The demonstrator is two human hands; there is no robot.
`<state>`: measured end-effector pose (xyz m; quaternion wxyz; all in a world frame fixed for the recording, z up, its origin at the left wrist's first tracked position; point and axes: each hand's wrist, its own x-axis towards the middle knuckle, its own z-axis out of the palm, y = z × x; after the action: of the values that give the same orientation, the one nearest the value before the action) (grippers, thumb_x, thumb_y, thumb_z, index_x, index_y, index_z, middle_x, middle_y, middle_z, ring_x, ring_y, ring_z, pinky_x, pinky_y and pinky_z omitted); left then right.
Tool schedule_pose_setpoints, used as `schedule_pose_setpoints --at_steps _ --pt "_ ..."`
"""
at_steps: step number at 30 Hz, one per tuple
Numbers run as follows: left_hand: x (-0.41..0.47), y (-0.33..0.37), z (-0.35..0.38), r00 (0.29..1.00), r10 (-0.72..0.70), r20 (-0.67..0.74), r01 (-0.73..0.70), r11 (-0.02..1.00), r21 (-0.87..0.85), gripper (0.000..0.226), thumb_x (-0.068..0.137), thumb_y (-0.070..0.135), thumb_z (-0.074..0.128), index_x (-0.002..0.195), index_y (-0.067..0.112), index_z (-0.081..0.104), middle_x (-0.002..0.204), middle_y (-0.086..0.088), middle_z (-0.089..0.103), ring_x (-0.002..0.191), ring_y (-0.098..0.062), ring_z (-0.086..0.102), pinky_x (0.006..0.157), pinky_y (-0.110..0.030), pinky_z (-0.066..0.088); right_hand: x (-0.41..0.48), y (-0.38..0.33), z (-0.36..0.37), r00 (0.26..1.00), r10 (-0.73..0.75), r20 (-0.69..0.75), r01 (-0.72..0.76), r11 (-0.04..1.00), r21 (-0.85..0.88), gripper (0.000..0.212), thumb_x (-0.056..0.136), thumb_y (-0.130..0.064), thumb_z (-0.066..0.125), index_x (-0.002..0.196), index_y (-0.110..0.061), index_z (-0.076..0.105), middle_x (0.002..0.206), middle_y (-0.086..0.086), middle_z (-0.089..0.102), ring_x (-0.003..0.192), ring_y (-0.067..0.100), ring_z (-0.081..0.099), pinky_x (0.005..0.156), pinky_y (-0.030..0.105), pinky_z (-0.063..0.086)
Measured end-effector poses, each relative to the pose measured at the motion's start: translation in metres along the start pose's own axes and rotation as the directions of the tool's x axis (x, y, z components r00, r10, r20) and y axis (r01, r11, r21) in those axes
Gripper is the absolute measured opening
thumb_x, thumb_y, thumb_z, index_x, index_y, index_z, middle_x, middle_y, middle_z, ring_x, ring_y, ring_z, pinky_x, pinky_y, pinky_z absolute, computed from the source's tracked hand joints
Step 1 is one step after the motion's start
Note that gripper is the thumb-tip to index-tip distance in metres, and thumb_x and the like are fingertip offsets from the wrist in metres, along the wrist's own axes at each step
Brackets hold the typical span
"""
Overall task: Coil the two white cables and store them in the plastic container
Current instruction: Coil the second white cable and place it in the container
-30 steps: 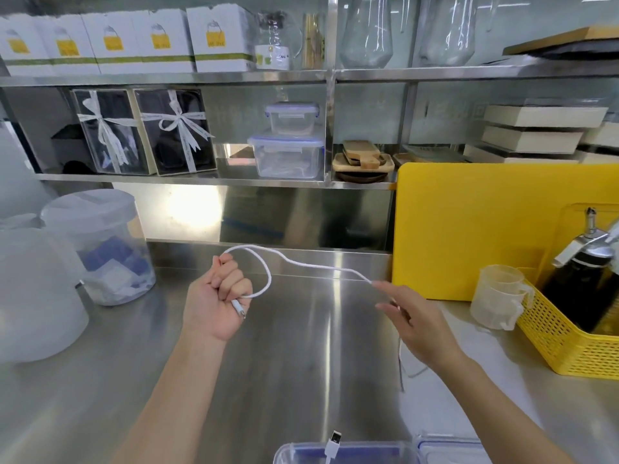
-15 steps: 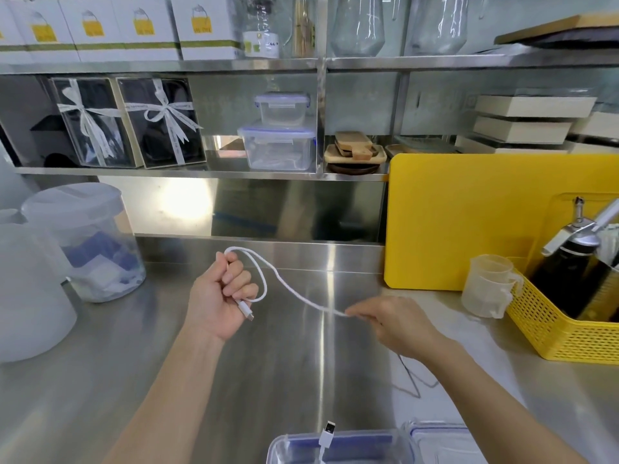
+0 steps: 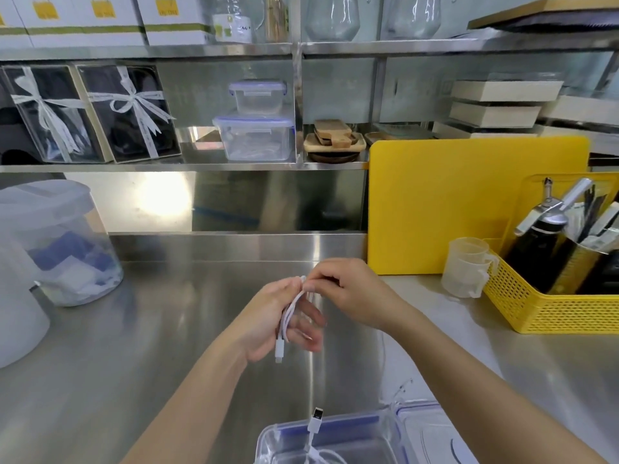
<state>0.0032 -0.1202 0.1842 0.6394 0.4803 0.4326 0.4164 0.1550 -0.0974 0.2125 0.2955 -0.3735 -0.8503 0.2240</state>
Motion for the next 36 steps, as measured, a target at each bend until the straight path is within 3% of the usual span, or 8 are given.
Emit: schedule_pose_setpoints --at_steps 6,17,22,25,28,31,33,36 --pt "-0.003 -0.003 0.001 0.996 -0.012 0.083 0.021 0.994 -0.107 0.027 0.097 0.014 0.032 0.073 0.009 0.044 0.032 -0.006 0.040 0.024 -0.010 0.025 0.034 -0.017 0.032 -0.003 0.009 -0.002 0.985 -0.044 -0.169 0.036 0.998 -0.048 0.013 0.087 -0.018 0.059 0.085 -0.010 0.069 0.076 -0.008 0.058 0.072 0.009 0.054 0.067 0.027 0.046" --pt "-0.012 -0.001 0.000 0.985 0.002 0.175 0.070 0.911 -0.405 0.031 0.087 0.030 0.042 0.065 0.010 0.053 0.029 0.008 0.024 0.028 -0.006 0.010 0.034 -0.014 0.017 0.000 0.027 -0.008 0.969 0.029 -0.245 0.000 0.993 0.116 0.007 0.080 -0.018 0.068 0.080 -0.011 0.070 0.071 -0.003 0.063 0.065 0.009 0.054 0.061 0.018 0.043" --pt "-0.019 -0.001 -0.010 0.930 0.118 0.348 0.075 0.866 -0.495 0.025 0.078 0.031 0.070 0.079 0.007 0.065 0.039 0.005 0.018 0.032 -0.009 0.015 0.034 -0.017 0.025 -0.005 0.047 -0.006 0.954 0.126 -0.273 -0.071 0.977 0.203 0.009 0.082 -0.013 0.065 0.088 -0.008 0.071 0.068 -0.006 0.062 0.066 0.004 0.055 0.060 0.013 0.042" --pt "-0.018 0.008 -0.020 0.775 0.351 0.526 0.142 0.714 -0.686 0.041 0.101 0.028 0.026 0.105 -0.002 0.054 0.048 0.000 0.032 0.039 -0.010 0.023 0.050 -0.025 0.029 -0.010 0.062 -0.007 0.930 0.215 -0.297 -0.152 0.963 0.221 0.015 0.088 -0.014 0.057 0.086 -0.007 0.070 0.060 -0.003 0.056 0.056 0.004 0.049 0.055 0.015 0.037" --pt "-0.015 0.020 -0.035 0.800 0.419 0.429 0.024 0.693 -0.721 0.052 0.102 0.030 0.009 0.108 -0.001 0.051 0.058 -0.004 0.037 0.050 -0.015 0.031 0.059 -0.027 0.030 -0.018 0.071 -0.001 0.962 0.207 -0.176 -0.210 0.978 0.000 0.022 0.093 -0.023 0.050 0.093 -0.010 0.068 0.075 0.004 0.066 0.071 0.015 0.059 0.066 0.034 0.047" --pt "-0.011 0.030 -0.039 0.869 0.402 0.289 -0.063 0.669 -0.741 0.048 0.101 0.029 0.018 0.093 0.002 0.057 0.051 -0.002 0.035 0.047 -0.013 0.029 0.073 -0.026 0.048 -0.023 0.053 0.011 0.993 0.062 0.105 -0.016 0.921 -0.390 0.023 0.095 -0.031 0.042 0.107 -0.023 0.060 0.099 0.006 0.070 0.089 0.027 0.062 0.075 0.039 0.051" --pt "-0.012 0.031 -0.037 0.962 0.273 0.024 -0.180 0.697 -0.694 0.039 0.099 0.028 0.030 0.075 0.009 0.055 0.038 0.003 0.031 0.038 -0.010 0.019 0.071 -0.034 0.058 -0.025 0.034 0.017 0.963 0.005 0.268 0.123 0.880 -0.458 0.021 0.095 -0.030 0.043 0.109 -0.022 0.056 0.096 0.006 0.069 0.086 0.026 0.061 0.072 0.037 0.050" --pt "-0.012 0.027 -0.027 0.966 0.200 -0.165 -0.257 0.820 -0.512 0.040 0.100 0.031 0.029 0.068 0.012 0.044 0.033 0.006 0.028 0.029 -0.006 0.022 0.070 -0.044 0.059 -0.027 0.008 0.016 0.928 -0.048 0.370 0.222 0.867 -0.445 0.013 0.092 -0.024 0.048 0.098 -0.017 0.057 0.086 0.006 0.068 0.073 0.023 0.056 0.066 0.035 0.047"
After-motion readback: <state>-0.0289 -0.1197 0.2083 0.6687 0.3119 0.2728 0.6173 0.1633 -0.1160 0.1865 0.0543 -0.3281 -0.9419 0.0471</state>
